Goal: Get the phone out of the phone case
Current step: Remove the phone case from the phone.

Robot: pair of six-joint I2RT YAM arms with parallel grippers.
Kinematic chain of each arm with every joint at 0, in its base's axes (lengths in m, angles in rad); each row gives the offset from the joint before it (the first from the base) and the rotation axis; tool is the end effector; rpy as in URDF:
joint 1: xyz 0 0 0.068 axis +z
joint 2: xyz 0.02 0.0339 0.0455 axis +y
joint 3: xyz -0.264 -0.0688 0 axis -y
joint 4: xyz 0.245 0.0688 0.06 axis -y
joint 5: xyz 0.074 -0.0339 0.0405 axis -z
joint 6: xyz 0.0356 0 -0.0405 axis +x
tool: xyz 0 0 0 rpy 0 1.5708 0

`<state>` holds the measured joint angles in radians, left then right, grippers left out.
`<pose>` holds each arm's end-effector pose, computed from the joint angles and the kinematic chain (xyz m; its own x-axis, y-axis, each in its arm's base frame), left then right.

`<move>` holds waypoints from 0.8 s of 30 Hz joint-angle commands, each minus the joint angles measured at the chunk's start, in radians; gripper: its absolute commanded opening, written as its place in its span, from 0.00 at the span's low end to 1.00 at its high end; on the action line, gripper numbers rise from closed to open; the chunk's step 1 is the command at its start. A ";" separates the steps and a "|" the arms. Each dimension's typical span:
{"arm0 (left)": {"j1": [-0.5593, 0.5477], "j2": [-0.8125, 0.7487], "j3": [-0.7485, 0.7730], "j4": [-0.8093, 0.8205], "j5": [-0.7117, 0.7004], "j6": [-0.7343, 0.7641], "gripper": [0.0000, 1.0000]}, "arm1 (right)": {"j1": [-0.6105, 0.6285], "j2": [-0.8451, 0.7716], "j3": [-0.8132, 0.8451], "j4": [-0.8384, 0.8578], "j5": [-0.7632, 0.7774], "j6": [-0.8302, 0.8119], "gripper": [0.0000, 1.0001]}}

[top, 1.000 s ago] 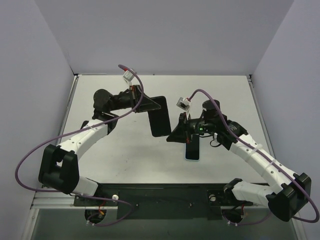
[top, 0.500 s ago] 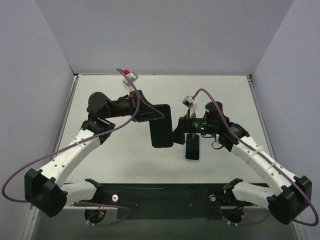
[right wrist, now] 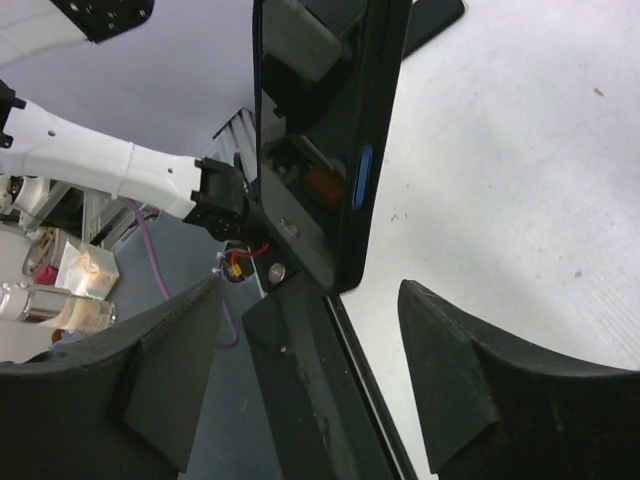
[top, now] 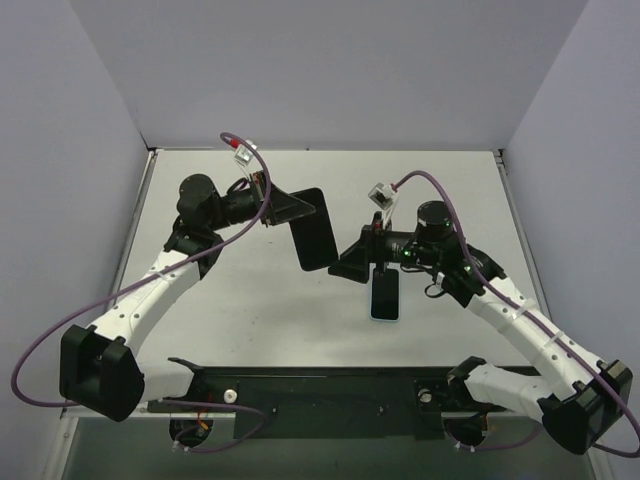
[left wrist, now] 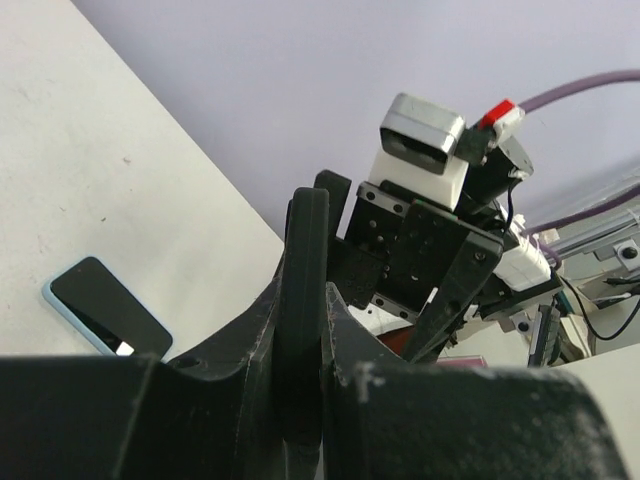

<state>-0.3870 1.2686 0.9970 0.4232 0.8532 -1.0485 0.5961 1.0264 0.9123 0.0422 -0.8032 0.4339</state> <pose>0.2583 -0.1342 0.3723 -0.7430 -0.3126 -0.5918 0.5891 0.1142 -0.8000 0.1776 0.1514 0.3640 -0.4675 0.0356 -0.8833 -0.8676 0.1727 0.4662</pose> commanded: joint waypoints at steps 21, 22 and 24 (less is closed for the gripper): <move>0.016 -0.014 0.091 0.187 0.161 -0.134 0.00 | -0.030 0.196 0.158 0.051 -0.384 -0.095 0.31; 0.017 -0.014 0.095 0.190 0.170 -0.136 0.00 | -0.030 0.193 0.155 0.047 -0.392 -0.098 0.31; 0.016 -0.017 0.098 0.192 0.179 -0.137 0.00 | -0.030 0.189 0.154 0.039 -0.393 -0.109 0.29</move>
<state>-0.3759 1.2743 1.0157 0.5255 1.0046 -1.1435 0.5636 1.2221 1.0328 0.0925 -1.1210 0.3908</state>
